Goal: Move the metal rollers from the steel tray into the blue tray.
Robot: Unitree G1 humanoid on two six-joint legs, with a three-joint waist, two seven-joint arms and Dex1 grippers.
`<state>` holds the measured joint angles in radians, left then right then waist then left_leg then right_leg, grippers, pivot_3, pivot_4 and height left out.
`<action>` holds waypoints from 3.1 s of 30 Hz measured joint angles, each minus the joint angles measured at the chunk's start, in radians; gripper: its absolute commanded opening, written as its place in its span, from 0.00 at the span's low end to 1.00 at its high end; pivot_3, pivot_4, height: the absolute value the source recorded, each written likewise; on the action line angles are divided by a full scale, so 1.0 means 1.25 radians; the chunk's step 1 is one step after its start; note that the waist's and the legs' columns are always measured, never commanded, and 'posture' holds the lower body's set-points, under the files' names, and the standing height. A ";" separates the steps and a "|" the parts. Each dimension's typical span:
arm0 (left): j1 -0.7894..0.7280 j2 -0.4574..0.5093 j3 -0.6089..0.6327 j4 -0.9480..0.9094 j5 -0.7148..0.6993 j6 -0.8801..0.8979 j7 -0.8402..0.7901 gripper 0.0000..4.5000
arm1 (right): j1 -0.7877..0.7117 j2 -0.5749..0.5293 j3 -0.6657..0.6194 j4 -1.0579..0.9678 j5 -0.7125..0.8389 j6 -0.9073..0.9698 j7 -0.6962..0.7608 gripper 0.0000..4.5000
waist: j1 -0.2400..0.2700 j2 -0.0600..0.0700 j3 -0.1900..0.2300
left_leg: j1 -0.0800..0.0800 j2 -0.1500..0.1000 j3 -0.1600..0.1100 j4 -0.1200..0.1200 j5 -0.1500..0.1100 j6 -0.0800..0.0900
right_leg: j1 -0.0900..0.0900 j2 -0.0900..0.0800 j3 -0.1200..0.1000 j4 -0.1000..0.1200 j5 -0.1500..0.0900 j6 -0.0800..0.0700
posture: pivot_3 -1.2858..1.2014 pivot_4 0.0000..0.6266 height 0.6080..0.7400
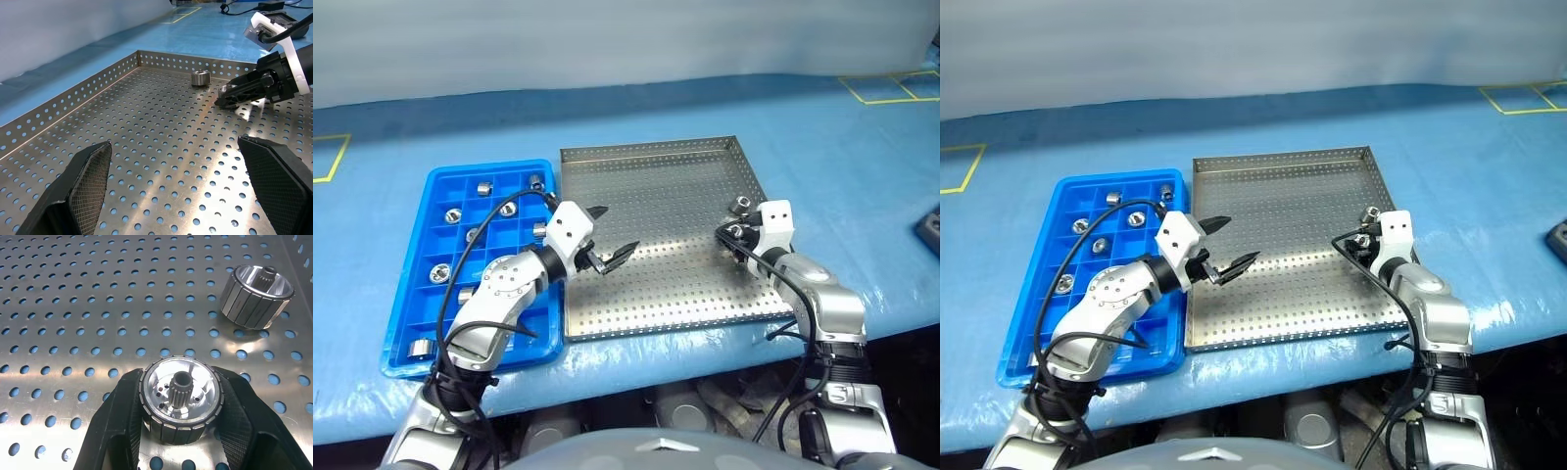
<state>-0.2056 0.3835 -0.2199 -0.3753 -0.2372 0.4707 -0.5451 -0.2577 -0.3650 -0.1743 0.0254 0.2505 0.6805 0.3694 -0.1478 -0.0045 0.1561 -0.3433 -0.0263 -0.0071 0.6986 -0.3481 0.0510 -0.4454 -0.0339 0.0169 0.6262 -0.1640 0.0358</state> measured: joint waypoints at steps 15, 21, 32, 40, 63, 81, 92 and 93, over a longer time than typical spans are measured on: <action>0.317 0.136 0.344 -0.349 -0.063 0.235 0.074 1.00 | -0.111 0.026 0.292 -0.161 0.036 0.003 0.220 0.38 | 0.054 0.000 0.001 | 0.000 0.001 -0.001 0.000 0.002 -0.003 | -0.001 -0.002 -0.004 0.000 -0.001 -0.001 | 0.53 0.24 1.00; 0.478 0.104 0.479 -0.476 -0.080 0.278 0.098 1.00 | -0.173 0.067 0.397 -0.149 0.038 -0.017 0.301 0.38 | 0.108 -0.001 0.001 | -0.001 0.000 -0.003 -0.001 0.001 -0.003 | -0.001 -0.004 -0.008 -0.001 -0.002 -0.004 | 0.57 0.24 1.00; 0.739 0.044 0.518 -0.506 -0.126 0.170 0.168 1.00 | -0.222 0.111 0.450 -0.063 0.025 -0.038 0.362 0.38 | 0.160 -0.002 0.001 | -0.003 -0.001 -0.014 -0.001 0.003 -0.009 | 0.001 -0.006 -0.019 -0.001 -0.008 -0.013 | 0.61 0.24 1.00; 0.728 0.044 0.461 -0.506 -0.126 0.141 0.232 1.00 | -0.226 0.131 0.481 -0.047 0.021 -0.039 0.385 0.38 | 0.168 -0.001 0.001 | -0.003 0.000 -0.019 -0.002 0.005 -0.012 | 0.001 -0.003 -0.024 0.001 -0.009 -0.015 | 0.61 0.24 1.00; 0.629 0.066 0.433 -0.506 -0.126 0.207 0.251 1.00 | -0.212 0.153 0.469 -0.039 0.025 -0.040 0.358 0.61 | 0.160 -0.001 0.001 | -0.003 0.000 -0.021 -0.006 0.007 -0.015 | 0.001 -0.002 -0.025 0.000 -0.010 -0.016 | 0.59 0.24 1.00; 0.505 0.075 0.356 -0.485 -0.126 0.230 0.230 1.00 | -0.197 0.173 0.308 -0.046 0.005 -0.090 0.170 0.89 | 0.153 -0.001 0.001 | -0.003 -0.001 -0.022 -0.006 0.008 -0.016 | 0.002 -0.002 -0.025 0.001 -0.010 -0.016 | 0.55 0.24 1.00; 0.083 0.022 0.115 -0.242 -0.081 0.162 0.180 1.00 | -0.163 0.043 0.075 0.015 -0.105 -0.067 -0.119 0.89 | 0.130 -0.001 0.001 | -0.003 0.000 -0.020 -0.007 0.008 -0.016 | 0.001 -0.003 -0.023 0.000 -0.007 -0.013 | 0.49 0.24 1.00; 0.048 0.004 0.109 -0.217 -0.077 0.149 0.177 1.00 | -0.154 0.038 0.067 0.014 -0.114 -0.063 -0.133 0.89 | 0.124 -0.001 0.001 | -0.003 0.000 -0.020 -0.007 0.008 -0.015 | 0.001 -0.003 -0.023 0.000 -0.007 -0.013 | 0.48 0.24 1.00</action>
<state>-0.1450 0.3886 -0.0833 -0.6465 -0.3337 0.6574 -0.3237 -0.4502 -0.3174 -0.0904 0.0425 0.1082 0.6012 0.2037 0.0074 -0.0053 0.1574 -0.3476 -0.0266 -0.0315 0.6902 -0.3383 0.0318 -0.4441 -0.0378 -0.0114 0.6265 -0.1731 0.0202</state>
